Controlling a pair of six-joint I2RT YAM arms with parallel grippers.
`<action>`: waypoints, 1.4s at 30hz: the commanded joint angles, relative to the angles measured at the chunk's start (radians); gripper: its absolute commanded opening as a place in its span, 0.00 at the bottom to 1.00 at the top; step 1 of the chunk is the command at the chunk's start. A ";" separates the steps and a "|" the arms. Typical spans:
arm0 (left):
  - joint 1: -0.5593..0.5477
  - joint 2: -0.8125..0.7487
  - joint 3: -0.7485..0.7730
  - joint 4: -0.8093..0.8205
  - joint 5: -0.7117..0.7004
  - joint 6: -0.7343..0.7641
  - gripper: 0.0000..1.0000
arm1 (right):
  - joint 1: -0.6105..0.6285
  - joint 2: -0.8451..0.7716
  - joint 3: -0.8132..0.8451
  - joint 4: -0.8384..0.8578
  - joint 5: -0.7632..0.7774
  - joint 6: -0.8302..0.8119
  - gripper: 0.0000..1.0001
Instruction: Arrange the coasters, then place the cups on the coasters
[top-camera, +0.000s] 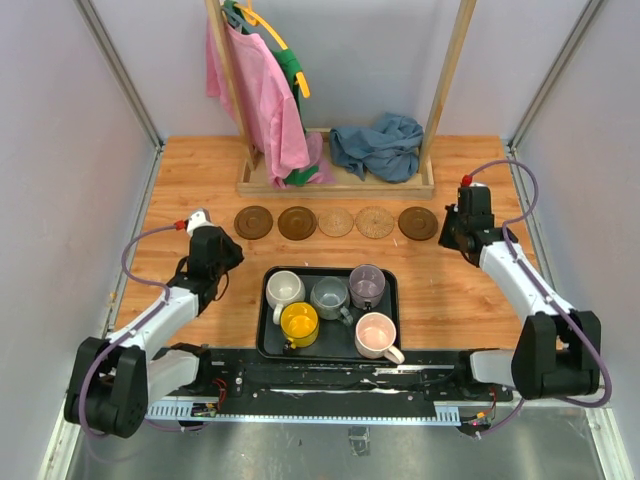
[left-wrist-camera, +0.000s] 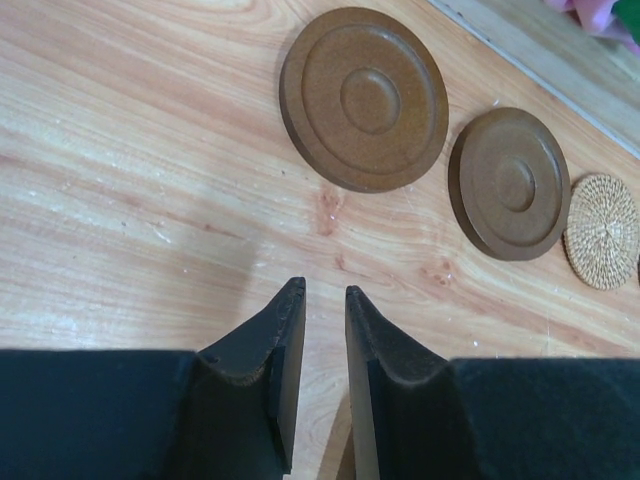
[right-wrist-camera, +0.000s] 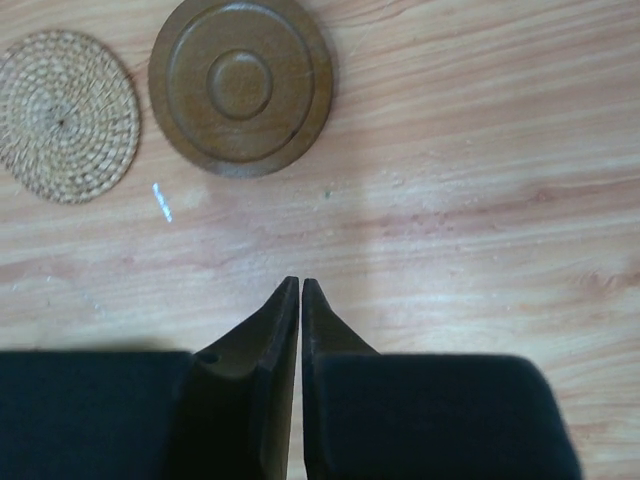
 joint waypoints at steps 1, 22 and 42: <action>0.005 -0.052 -0.030 -0.017 0.047 -0.008 0.26 | 0.073 -0.092 -0.032 -0.083 0.046 0.015 0.08; -0.015 -0.278 -0.100 -0.094 0.098 -0.070 0.49 | 0.490 -0.297 0.000 -0.371 0.074 0.067 0.74; -0.043 -0.519 -0.267 -0.149 0.082 -0.081 0.85 | 0.641 -0.183 0.153 -0.552 0.202 0.186 0.74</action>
